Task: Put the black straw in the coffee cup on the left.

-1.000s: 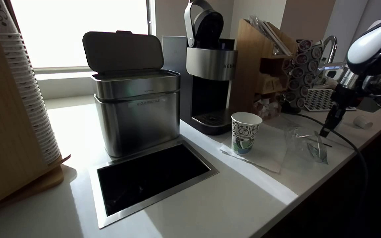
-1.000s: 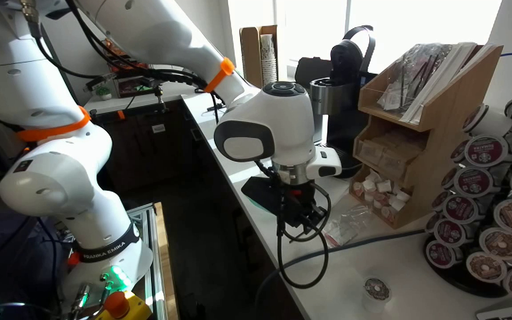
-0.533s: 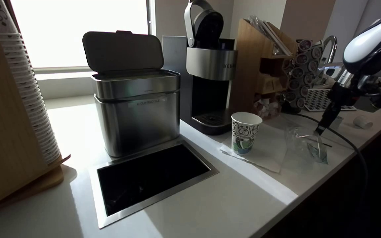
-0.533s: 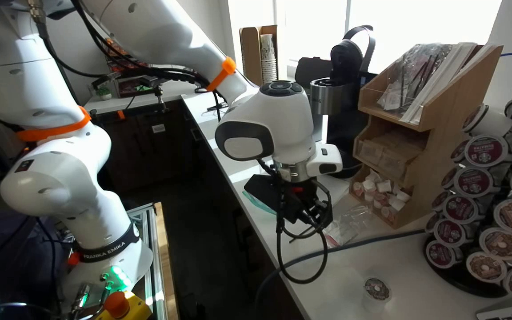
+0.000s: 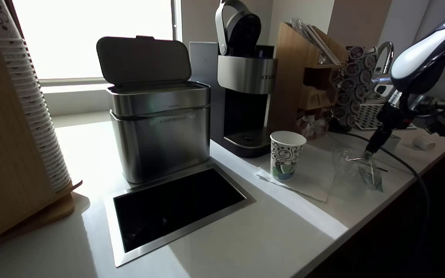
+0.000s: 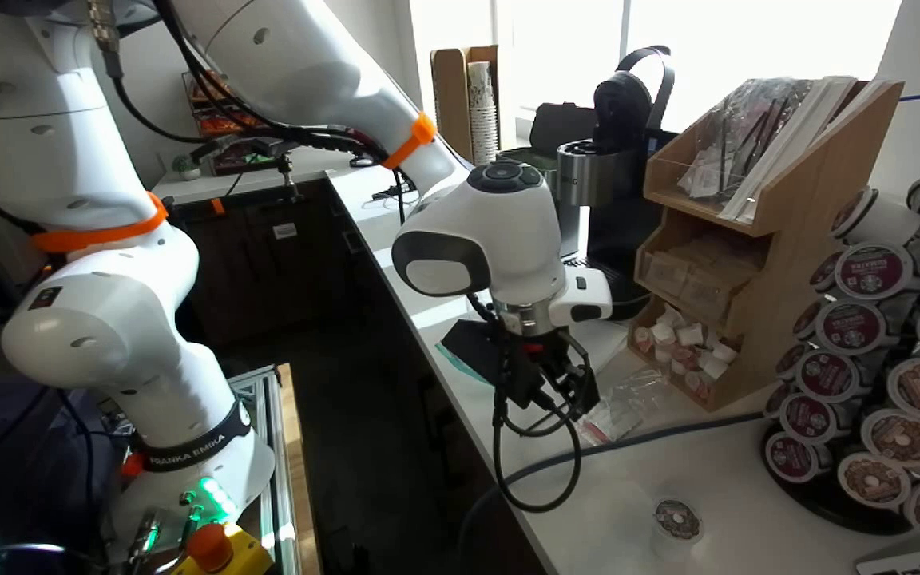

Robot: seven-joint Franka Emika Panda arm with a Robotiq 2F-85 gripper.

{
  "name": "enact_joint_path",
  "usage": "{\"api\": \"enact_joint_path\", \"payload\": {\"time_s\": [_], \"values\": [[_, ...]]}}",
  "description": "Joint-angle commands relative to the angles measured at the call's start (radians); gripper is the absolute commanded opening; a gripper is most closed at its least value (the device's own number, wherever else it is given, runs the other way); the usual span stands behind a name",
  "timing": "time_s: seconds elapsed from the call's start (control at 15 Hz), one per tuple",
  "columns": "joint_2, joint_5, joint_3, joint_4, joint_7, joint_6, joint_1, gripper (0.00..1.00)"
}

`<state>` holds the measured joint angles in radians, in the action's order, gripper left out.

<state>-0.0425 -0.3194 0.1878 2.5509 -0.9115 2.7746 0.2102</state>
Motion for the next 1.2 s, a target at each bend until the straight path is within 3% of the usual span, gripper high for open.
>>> {"api": "enact_joint_path", "payload": {"time_s": [0.0, 0.47, 0.73, 0.87, 0.93, 1.0, 1.13], "values": [[-0.024, -0.082, -0.01, 0.007, -0.076, 0.066, 0.004, 0.98], [-0.05, -0.248, -0.039, -0.006, -0.211, 0.093, 0.005, 0.86], [-0.063, -0.301, -0.046, -0.012, -0.257, 0.091, 0.007, 0.58], [-0.068, -0.321, -0.047, -0.015, -0.276, 0.091, 0.009, 0.52], [-0.07, -0.328, -0.048, -0.016, -0.282, 0.09, 0.009, 0.42], [-0.073, -0.335, -0.047, -0.018, -0.288, 0.089, 0.01, 0.41], [-0.077, -0.346, -0.047, -0.019, -0.3, 0.089, 0.011, 0.27]]}}
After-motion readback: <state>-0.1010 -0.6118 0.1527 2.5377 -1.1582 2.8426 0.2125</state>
